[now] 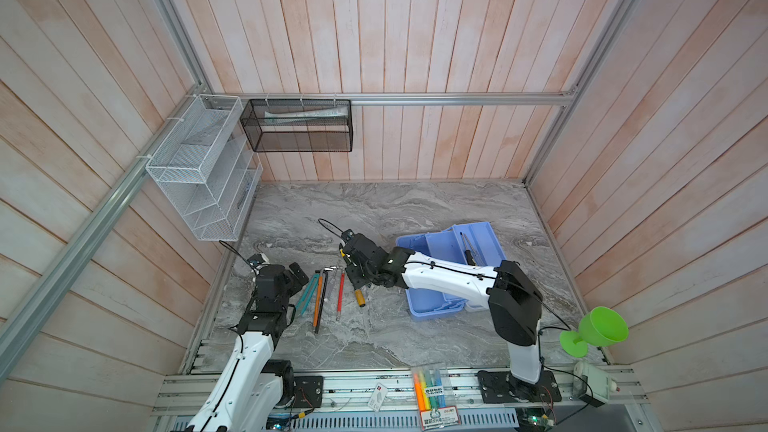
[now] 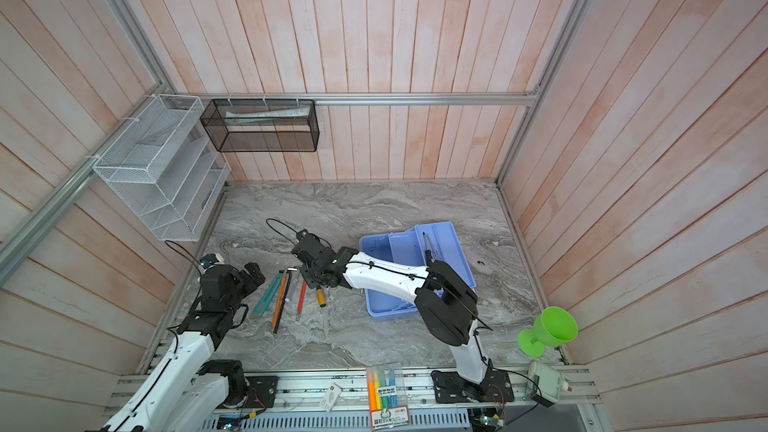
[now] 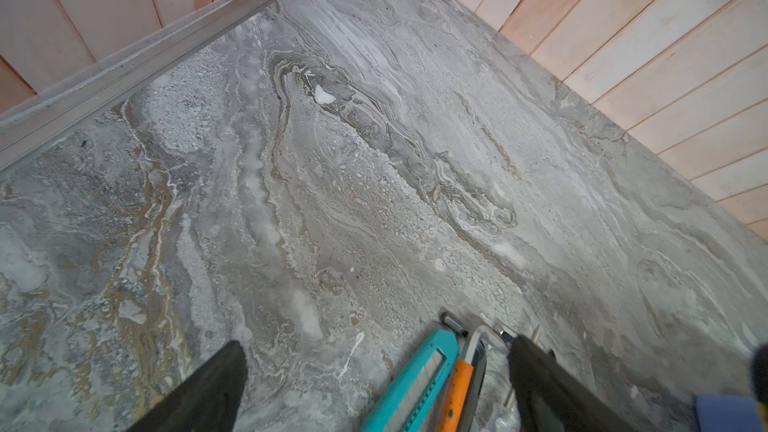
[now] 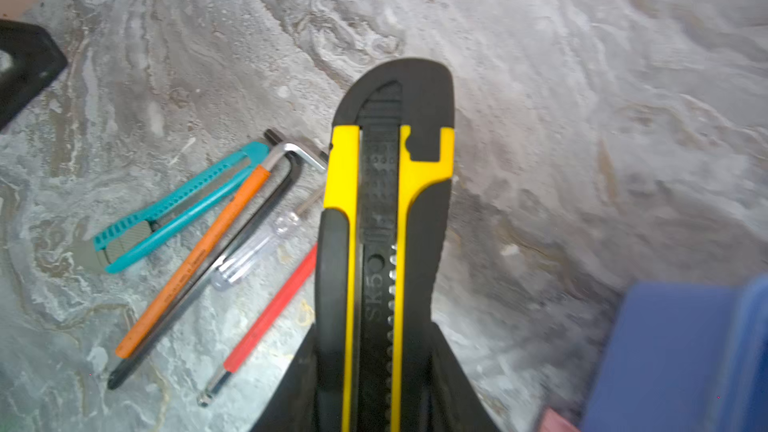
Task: Pack the tool kit
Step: 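Carry the utility knife over the blue tray and release it inside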
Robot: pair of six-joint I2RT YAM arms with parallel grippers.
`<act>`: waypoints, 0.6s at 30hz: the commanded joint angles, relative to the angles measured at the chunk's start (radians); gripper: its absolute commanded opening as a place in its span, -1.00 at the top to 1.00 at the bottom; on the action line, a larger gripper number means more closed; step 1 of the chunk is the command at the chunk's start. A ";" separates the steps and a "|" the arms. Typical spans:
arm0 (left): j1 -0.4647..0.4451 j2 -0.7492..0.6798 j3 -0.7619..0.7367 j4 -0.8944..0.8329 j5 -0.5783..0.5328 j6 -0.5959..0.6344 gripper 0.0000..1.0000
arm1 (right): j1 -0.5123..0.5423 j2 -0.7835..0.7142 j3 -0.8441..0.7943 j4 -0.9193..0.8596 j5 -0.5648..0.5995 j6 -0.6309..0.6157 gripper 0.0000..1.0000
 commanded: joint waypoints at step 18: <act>0.007 -0.004 -0.001 0.004 -0.003 0.003 -0.99 | -0.301 -0.593 -0.586 -0.065 0.191 0.116 0.89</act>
